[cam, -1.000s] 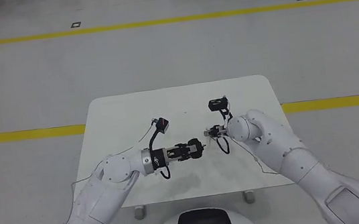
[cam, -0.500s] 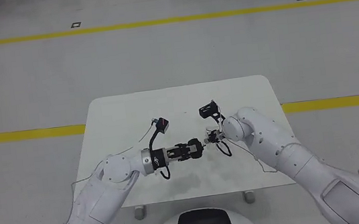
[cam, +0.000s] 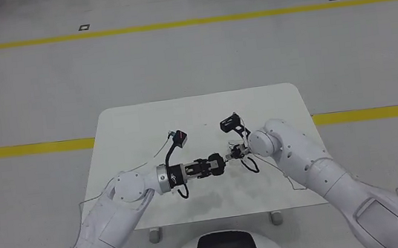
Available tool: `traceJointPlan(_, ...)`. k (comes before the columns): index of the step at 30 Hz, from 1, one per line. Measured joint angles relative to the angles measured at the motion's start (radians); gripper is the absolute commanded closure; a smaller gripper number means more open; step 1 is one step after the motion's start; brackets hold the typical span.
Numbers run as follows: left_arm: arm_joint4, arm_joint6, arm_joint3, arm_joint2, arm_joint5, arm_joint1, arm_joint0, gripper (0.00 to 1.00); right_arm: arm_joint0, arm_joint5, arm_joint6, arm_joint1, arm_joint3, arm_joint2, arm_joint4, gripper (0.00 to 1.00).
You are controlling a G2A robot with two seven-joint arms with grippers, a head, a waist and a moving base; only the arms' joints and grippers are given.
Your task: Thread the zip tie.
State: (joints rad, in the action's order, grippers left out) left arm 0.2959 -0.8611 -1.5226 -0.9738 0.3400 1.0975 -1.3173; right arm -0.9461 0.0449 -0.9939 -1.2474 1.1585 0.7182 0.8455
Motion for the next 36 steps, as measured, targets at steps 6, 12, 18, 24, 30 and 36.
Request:
traceJointPlan(6, 0.000, 0.000, 0.000, 0.000, 0.000, 0.000, 0.000, 1.00, -0.003, -0.013, 0.009, -0.003, -0.017, 0.009, -0.003, 0.60)
traceJointPlan(12, 0.000, 0.000, 0.000, 0.000, 0.000, 0.000, 0.000, 1.00, -0.005, -0.030, 0.016, -0.008, -0.029, 0.012, 0.001, 0.69)
traceJointPlan(18, 0.000, 0.000, 0.000, 0.000, 0.000, 0.000, 0.000, 1.00, 0.001, -0.039, 0.034, -0.016, -0.055, 0.009, 0.007, 0.72)
traceJointPlan(24, 0.000, 0.000, 0.000, 0.000, 0.000, 0.000, 0.000, 1.00, 0.019, -0.051, 0.068, -0.035, -0.117, -0.006, -0.002, 0.75)
traceJointPlan(30, 0.000, 0.000, 0.000, 0.000, 0.000, 0.000, 0.000, 1.00, 0.044, -0.068, 0.100, -0.061, -0.195, -0.032, -0.015, 0.84)
traceJointPlan(36, 0.000, 0.000, 0.000, 0.000, 0.000, 0.000, 0.000, 1.00, 0.075, -0.067, 0.108, -0.093, -0.276, -0.064, -0.024, 0.88)
